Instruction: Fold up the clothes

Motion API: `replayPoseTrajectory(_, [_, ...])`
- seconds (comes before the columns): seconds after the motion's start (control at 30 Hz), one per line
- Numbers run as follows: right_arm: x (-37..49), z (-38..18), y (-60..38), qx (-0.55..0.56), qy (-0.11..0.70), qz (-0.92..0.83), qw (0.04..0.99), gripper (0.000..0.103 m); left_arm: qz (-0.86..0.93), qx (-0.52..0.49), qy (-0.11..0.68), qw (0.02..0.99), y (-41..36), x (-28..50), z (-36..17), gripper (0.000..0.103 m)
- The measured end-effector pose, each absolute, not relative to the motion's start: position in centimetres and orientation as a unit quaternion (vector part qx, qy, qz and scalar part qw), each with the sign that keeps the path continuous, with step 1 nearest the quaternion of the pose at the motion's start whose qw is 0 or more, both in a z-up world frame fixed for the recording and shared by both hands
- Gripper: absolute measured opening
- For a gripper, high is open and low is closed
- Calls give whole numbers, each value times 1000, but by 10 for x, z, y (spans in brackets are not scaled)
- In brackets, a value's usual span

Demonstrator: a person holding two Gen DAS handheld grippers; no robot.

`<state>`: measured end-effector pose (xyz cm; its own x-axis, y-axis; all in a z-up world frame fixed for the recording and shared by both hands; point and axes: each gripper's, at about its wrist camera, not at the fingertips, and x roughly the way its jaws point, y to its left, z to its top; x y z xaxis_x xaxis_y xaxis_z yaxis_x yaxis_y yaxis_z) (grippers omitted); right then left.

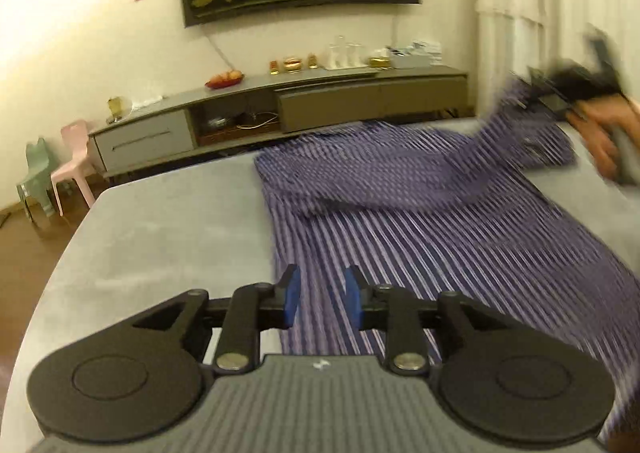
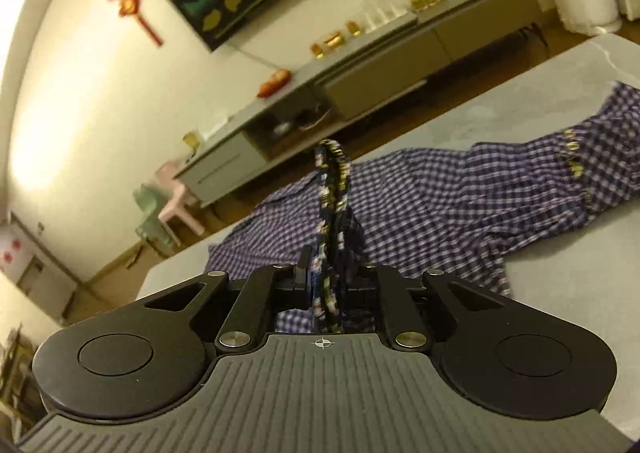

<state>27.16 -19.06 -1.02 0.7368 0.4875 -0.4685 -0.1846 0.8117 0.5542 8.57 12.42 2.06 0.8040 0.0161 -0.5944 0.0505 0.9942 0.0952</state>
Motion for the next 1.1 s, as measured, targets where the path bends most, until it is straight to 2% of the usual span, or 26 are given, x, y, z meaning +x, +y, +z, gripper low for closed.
replayPoseTrajectory(0.17, [264,-6,-168,221,312,208,900,15,-11,-19,350,936,156,222,11,25])
replayPoseTrajectory(0.37, [258,0,-139,167,303,231,909,16,-14,-79,383,920,174,347,-34,25])
replayPoseTrajectory(0.5, [258,0,-122,128,293,242,916,16,11,-104,420,902,192,398,-76,24])
replayPoseTrajectory(0.53, [257,0,-117,118,289,246,918,16,19,-109,418,902,197,403,-83,14])
replayPoseTrajectory(0.57, [255,1,-112,108,283,253,919,16,18,-120,414,902,202,406,-83,11])
replayPoseTrajectory(0.7, [235,7,-90,76,259,281,921,15,12,-165,407,898,224,399,-75,11])
replayPoseTrajectory(0.8, [210,14,-71,47,232,318,918,12,-18,-207,383,900,235,363,-53,25])
replayPoseTrajectory(0.83, [202,17,-64,36,226,331,916,11,-38,-222,375,899,236,344,-46,33])
replayPoseTrajectory(0.97, [175,17,-42,1,223,357,907,10,-120,-298,368,873,230,267,-30,84])
replayPoseTrajectory(1.1, [162,7,-25,-21,235,358,903,7,-181,-365,360,839,217,209,-26,87])
